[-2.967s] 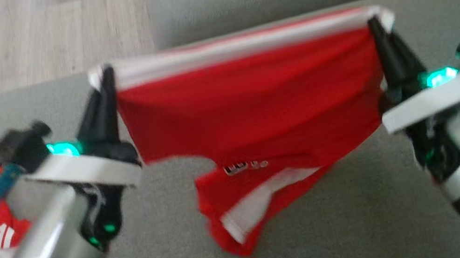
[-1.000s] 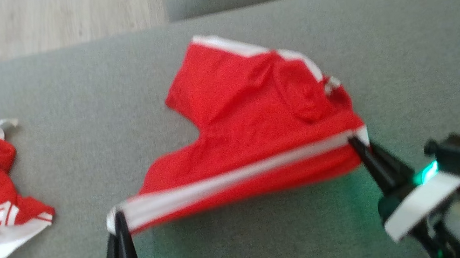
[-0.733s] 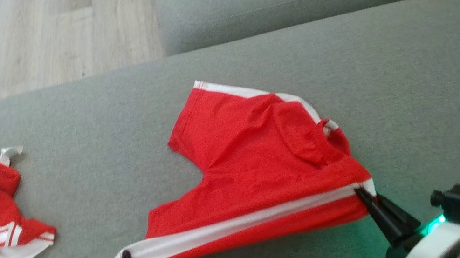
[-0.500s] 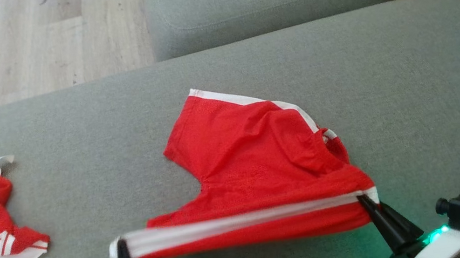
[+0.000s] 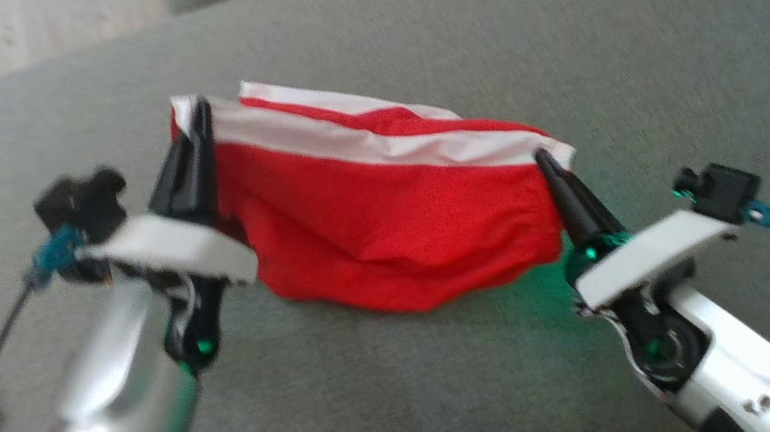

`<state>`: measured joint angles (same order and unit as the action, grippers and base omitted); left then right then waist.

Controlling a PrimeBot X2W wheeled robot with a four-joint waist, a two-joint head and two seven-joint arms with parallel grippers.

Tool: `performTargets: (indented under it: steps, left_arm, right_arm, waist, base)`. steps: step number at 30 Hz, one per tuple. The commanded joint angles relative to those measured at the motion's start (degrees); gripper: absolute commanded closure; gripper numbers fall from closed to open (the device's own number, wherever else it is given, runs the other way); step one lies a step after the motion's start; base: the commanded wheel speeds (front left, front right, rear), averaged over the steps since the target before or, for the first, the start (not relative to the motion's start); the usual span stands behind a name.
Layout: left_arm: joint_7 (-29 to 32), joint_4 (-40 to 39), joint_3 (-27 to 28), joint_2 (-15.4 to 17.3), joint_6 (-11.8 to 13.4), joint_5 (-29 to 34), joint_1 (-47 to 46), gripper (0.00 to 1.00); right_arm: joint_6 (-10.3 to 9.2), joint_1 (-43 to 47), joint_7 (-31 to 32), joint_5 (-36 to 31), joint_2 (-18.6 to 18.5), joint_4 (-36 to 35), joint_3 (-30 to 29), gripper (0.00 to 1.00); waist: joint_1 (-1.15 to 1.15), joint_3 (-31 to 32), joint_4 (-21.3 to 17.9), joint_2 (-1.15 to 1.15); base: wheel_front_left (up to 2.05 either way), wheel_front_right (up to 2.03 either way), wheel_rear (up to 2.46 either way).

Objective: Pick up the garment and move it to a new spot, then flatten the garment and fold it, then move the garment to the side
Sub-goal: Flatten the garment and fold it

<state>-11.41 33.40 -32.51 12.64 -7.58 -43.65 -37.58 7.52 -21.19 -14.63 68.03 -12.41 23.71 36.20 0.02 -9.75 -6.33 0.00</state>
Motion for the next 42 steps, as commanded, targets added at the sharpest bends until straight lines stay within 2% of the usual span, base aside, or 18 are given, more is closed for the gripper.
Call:
performTargets:
  steps: [1,6,11,19,22,23,24,25,26,33,38,42]
  left_arm:
    - [0.3,0.01,0.48,2.25,0.09,-1.04,-3.66,1.0]
    - [0.91,6.05,-5.23,4.38,0.09,-3.96,-12.0,1.0]
    - [-0.39,11.48,-8.14,5.84,0.09,-6.25,-17.47,1.0]
    - [-2.44,19.56,-11.09,6.49,0.09,-6.84,-23.14,1.0]
    - [-2.64,22.0,-12.8,6.15,0.09,-6.8,-23.88,1.0]
    - [-2.69,22.68,-13.14,5.97,0.09,-7.1,-24.01,0.94]
    - [-2.79,23.41,-13.29,5.85,0.09,-7.39,-24.17,0.55]
    - [-2.91,24.05,-13.4,5.7,0.09,-7.65,-24.27,0.0]
    - [-2.99,24.84,-13.51,5.51,0.09,-7.85,-24.33,0.0]
    - [-3.53,28.75,-13.61,4.64,0.09,-7.36,-22.87,0.0]
    - [-3.56,27.01,-8.88,4.74,0.42,-6.98,-19.99,0.0]
    - [-3.57,23.03,-2.68,4.33,2.31,-4.51,-14.52,0.0]
  right_arm:
    - [-0.03,-1.62,-0.37,0.89,0.91,-0.85,1.47,1.0]
    - [-0.03,-6.24,-0.37,3.39,3.5,0.53,2.98,1.0]
    - [-0.03,-8.13,-0.37,2.27,5.3,0.67,2.26,1.0]
    - [-0.03,-8.81,-0.37,-0.3,7.31,0.48,-1.66,1.0]
    - [-0.03,-8.83,-0.37,-0.44,7.91,0.69,-0.55,1.0]
    - [-0.03,-8.88,-0.37,-0.46,8.0,0.91,0.24,1.0]
    - [-0.03,-8.98,-0.37,-0.51,8.06,1.11,0.92,1.0]
    - [-0.03,-9.06,-0.37,-0.57,8.09,1.32,1.24,0.8]
    - [-0.03,-9.12,-0.37,-0.63,8.1,1.62,1.37,0.02]
    - [-0.03,-8.05,-0.37,-5.66,6.9,3.96,-0.07,0.0]
    - [-0.03,-5.54,-0.37,-9.61,5.87,4.71,-1.74,0.0]
    - [-0.03,-2.43,-0.37,-14.96,5.05,4.58,-6.05,0.0]
  waist:
    - [-0.02,-3.74,-2.97,0.0]
    - [-0.02,-7.25,-5.87,0.0]
    - [-0.02,-9.52,-8.21,0.0]
    - [-0.02,-11.6,-9.12,0.0]
    - [-0.02,-11.96,-9.03,0.0]
    - [-0.02,-12.02,-8.96,0.0]
    - [-0.02,-12.06,-8.91,0.0]
    - [-0.02,-12.06,-8.85,0.0]
    - [-0.02,-12.05,-8.73,0.0]
    - [-0.02,-10.3,-7.74,0.0]
    - [-0.02,-8.69,-7.03,0.0]
    - [-0.02,-7.09,-6.6,0.0]
  base:
    - [0.0,0.0,0.0]
    - [0.0,0.0,0.0]
    - [0.0,0.0,0.0]
    - [0.0,0.0,0.0]
    - [0.0,0.0,0.0]
    - [0.0,0.0,0.0]
    - [0.0,0.0,0.0]
    - [0.0,0.0,0.0]
    - [0.0,0.0,0.0]
    - [0.0,0.0,0.0]
    - [0.0,0.0,0.0]
    - [0.0,0.0,0.0]
